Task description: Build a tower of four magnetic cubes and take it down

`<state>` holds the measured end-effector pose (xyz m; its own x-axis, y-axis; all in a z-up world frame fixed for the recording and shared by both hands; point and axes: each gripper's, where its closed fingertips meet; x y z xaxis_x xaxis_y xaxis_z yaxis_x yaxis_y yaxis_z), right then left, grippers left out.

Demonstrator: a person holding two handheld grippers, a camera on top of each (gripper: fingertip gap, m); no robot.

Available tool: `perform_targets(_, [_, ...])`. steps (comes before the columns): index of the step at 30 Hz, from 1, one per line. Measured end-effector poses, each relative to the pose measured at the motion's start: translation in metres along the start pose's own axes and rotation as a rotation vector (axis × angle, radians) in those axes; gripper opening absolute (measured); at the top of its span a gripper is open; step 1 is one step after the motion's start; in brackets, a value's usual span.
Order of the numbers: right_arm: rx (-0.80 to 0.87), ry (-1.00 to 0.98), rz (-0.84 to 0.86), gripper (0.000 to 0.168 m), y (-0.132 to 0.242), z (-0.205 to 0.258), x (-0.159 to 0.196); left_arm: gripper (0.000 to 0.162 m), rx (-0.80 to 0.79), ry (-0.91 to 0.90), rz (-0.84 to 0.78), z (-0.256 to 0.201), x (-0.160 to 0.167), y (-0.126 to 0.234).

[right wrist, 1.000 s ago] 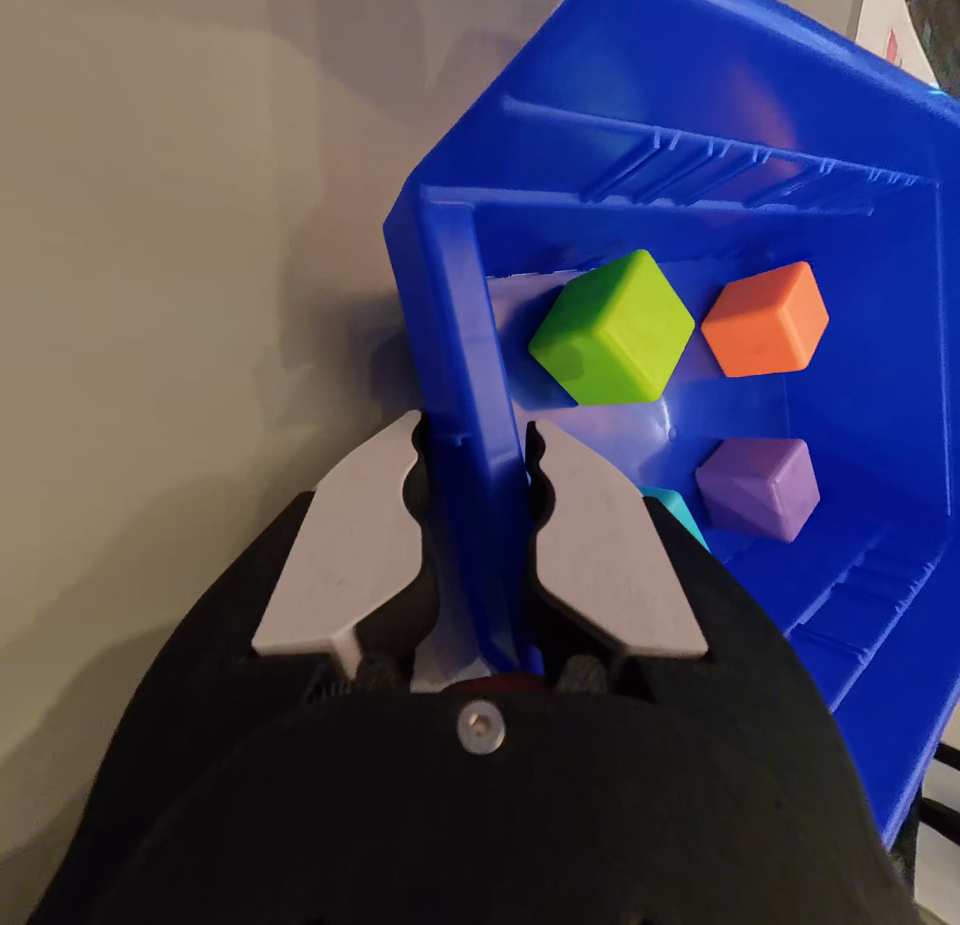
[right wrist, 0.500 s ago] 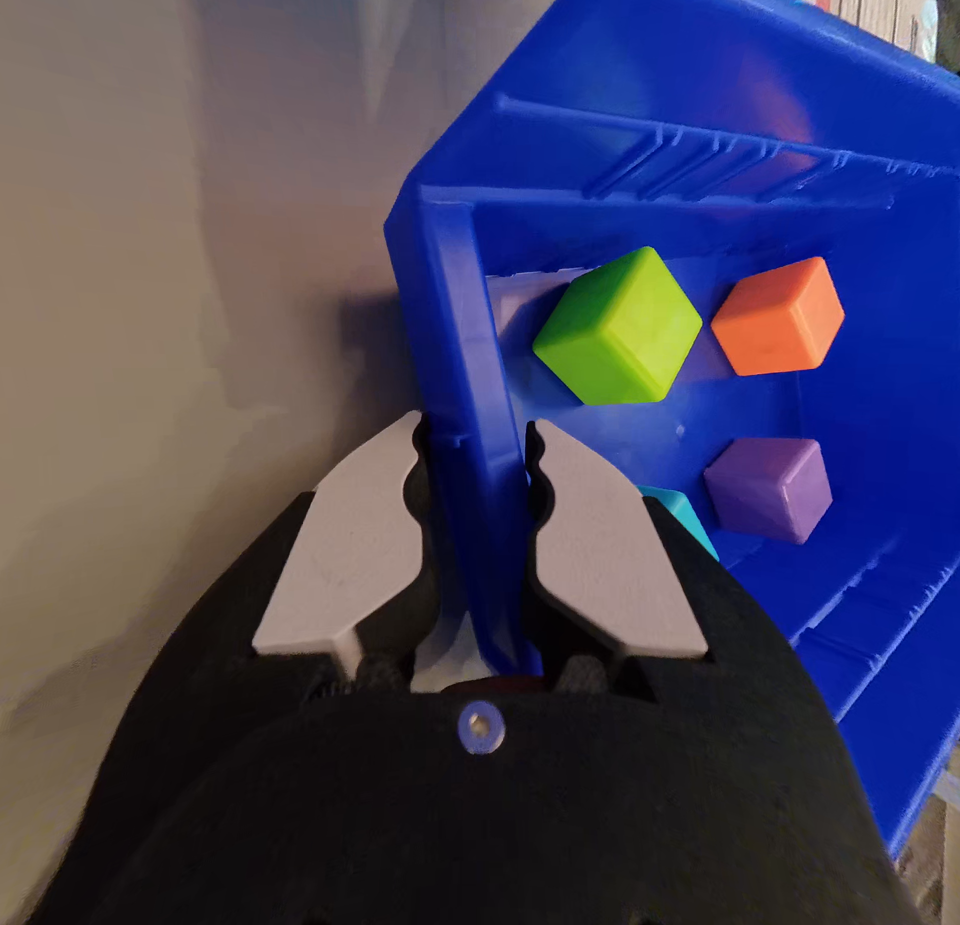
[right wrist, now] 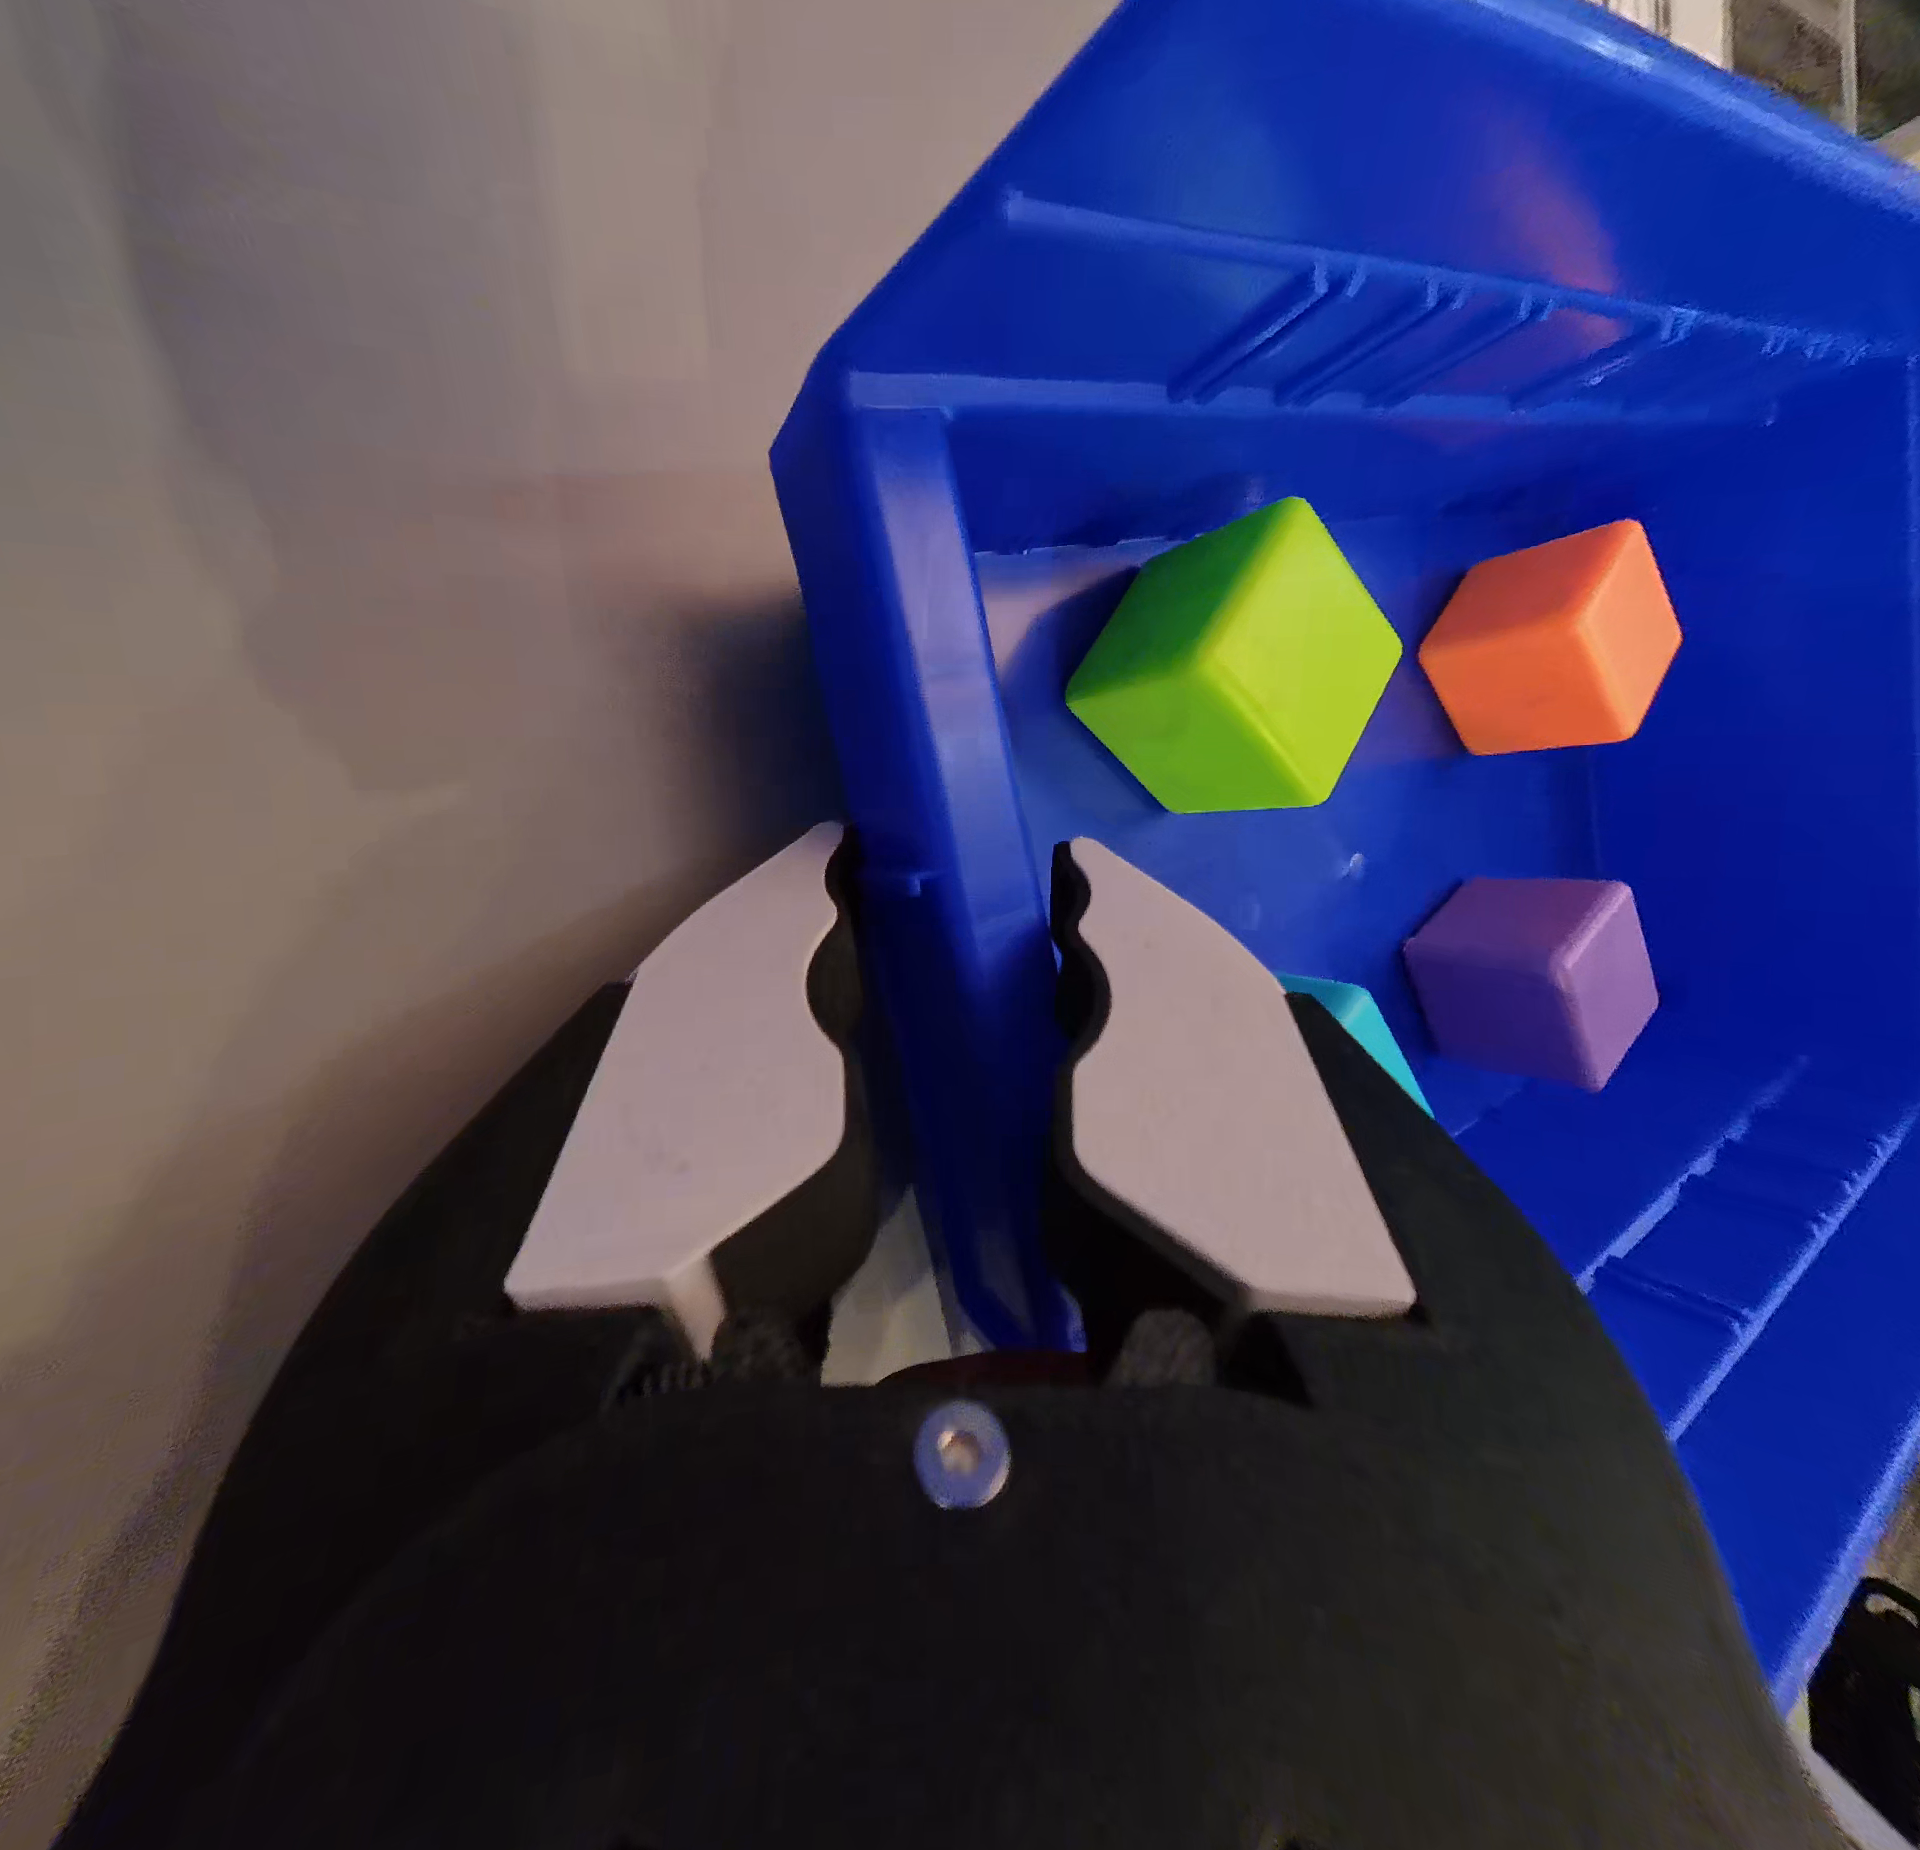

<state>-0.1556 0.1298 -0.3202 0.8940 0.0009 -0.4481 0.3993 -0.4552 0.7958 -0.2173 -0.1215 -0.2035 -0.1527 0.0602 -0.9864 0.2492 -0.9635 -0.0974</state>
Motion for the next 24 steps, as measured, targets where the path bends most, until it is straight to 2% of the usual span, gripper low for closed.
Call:
perform_targets(7, [0.003,-0.025,0.013,0.036,-0.022,-0.025,-0.015,0.004,0.001,-0.008,0.009,0.003,0.003,0.005])
perform_targets(14, [0.038,0.009,0.003,0.039,-0.024,-0.034,-0.015,0.004,0.001,-0.026,0.012,0.007,0.003,0.015])
perform_targets(16, [0.103,0.037,-0.018,0.075,-0.013,-0.04,-0.013,0.004,0.014,-0.041,0.008,0.005,0.001,0.019])
perform_targets(17, [0.124,0.04,-0.04,0.084,-0.003,-0.042,-0.013,0.004,0.024,-0.05,0.006,0.003,-0.001,0.021])
perform_targets(21, [0.093,-0.014,-0.138,0.08,0.046,-0.035,0.007,0.004,0.092,-0.073,-0.01,-0.011,-0.009,0.032])
perform_targets(24, [0.057,-0.066,-0.188,0.07,0.086,-0.027,0.041,0.004,0.178,-0.076,-0.023,-0.026,-0.017,0.043])
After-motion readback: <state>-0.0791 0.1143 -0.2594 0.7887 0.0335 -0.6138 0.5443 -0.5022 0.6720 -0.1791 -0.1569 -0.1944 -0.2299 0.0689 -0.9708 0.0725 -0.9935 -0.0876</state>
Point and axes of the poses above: each gripper's, where its closed fingertips meet, y back along the fingers, x out of its underside, z = x × y across the jaws, and after that the axes turned 6 degrees about -x, right-handed
